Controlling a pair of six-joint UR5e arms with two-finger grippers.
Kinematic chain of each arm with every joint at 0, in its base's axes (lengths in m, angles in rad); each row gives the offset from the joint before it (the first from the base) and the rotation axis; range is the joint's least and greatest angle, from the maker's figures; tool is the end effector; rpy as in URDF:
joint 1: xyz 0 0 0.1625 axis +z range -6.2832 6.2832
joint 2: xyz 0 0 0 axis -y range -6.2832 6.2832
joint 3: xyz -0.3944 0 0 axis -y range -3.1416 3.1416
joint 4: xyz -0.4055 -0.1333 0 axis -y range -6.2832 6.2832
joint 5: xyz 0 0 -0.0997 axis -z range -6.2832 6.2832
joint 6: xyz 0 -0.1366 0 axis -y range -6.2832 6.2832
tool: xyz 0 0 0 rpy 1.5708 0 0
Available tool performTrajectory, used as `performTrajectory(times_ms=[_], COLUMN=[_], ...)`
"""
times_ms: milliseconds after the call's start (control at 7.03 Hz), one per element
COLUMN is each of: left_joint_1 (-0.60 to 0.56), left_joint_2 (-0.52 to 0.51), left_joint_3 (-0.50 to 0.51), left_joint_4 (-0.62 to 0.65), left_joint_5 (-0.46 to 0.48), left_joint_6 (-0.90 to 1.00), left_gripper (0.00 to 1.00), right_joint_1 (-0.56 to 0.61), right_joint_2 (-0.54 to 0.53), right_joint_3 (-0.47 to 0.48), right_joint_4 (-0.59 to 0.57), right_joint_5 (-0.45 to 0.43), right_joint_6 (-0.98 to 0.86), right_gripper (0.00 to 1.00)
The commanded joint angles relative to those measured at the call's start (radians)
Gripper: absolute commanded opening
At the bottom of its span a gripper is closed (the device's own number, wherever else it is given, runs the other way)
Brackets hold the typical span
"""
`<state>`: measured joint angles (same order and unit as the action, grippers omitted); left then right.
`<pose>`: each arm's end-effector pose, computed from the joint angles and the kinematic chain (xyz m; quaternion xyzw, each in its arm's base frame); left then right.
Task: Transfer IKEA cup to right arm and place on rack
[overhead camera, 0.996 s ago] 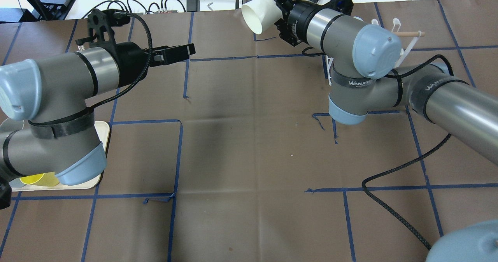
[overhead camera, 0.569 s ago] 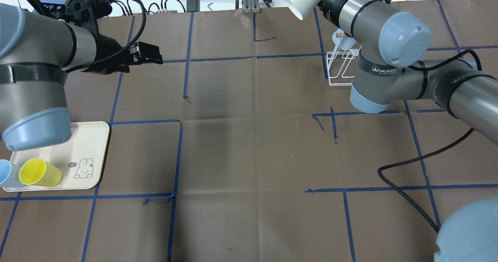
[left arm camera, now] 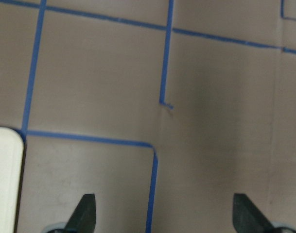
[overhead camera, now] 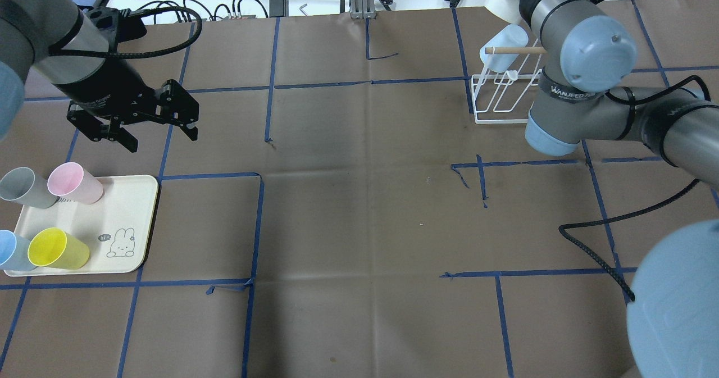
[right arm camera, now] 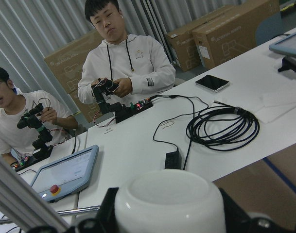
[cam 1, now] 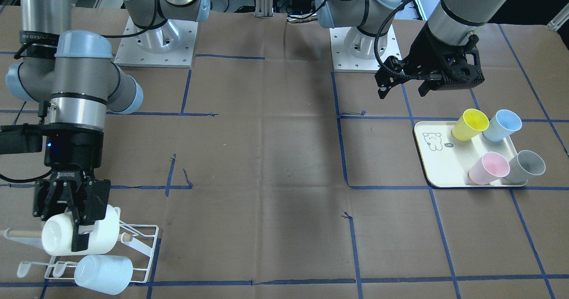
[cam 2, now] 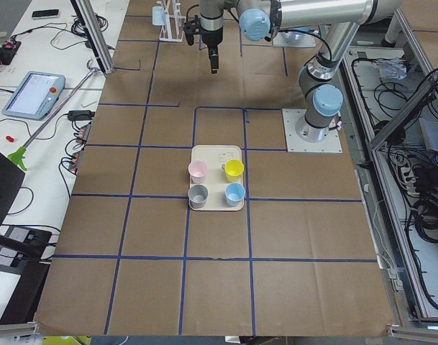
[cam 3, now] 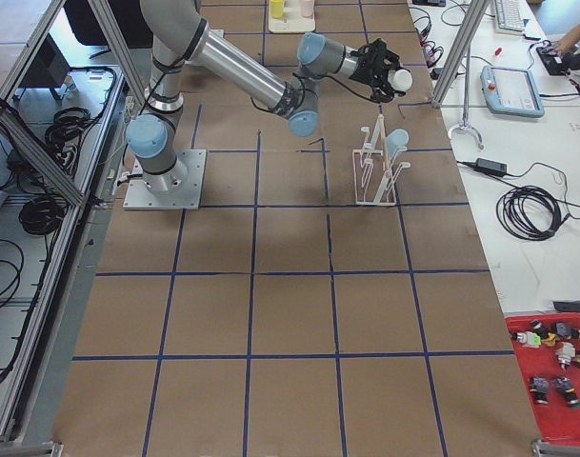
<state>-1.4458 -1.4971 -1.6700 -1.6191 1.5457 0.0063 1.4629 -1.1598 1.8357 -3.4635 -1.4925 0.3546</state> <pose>-0.0776 -0.4791 0.4019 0.0597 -0.9975 -0.0360 0.0149 0.0746 -0.6480 0.3167 0.1661 0.8032 -0.5628 0.1021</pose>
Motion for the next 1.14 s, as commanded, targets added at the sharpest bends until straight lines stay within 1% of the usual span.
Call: performTrajectory(times_ms=[0,142,285,427,569,712,854,996], left_joint_1=[-0.044,-0.047,-0.048,-0.048,-0.048,-0.048,-0.048,-0.050], left_joint_2=[0.015,0.024,0.037,0.043,0.037,0.034,0.031,0.023], left_joint_3=[0.024,0.023,0.016,0.001,-0.008,-0.007,-0.007,-0.007], left_joint_4=[-0.071,-0.071,-0.070,-0.038,0.026,0.047,0.051,0.065], left_joint_5=[0.057,0.053,0.047,0.045,0.030,-0.010,-0.013,-0.013], left_joint_6=[0.001,0.001,0.003,0.006,0.001,-0.009,-0.009,-0.017], left_gripper=[0.99,1.00,1.00,1.00,1.00,1.00,1.00,1.00], right_joint_1=[-0.062,-0.105,-0.131,-0.165,-0.200,-0.208,-0.208,-0.205], right_joint_2=[0.069,0.083,0.100,0.121,0.146,0.172,0.210,0.225], right_joint_3=[-0.053,-0.061,-0.078,-0.102,-0.116,-0.116,-0.121,-0.110], right_joint_4=[-0.060,-0.086,-0.097,-0.101,-0.101,-0.139,-0.204,-0.230], right_joint_5=[0.000,0.003,0.023,0.070,0.105,0.107,0.106,0.106], right_joint_6=[-0.292,-0.366,-0.400,-0.408,-0.410,-0.428,-0.442,-0.440], right_gripper=[0.09,0.09,0.09,0.09,0.09,0.09,0.09,0.09])
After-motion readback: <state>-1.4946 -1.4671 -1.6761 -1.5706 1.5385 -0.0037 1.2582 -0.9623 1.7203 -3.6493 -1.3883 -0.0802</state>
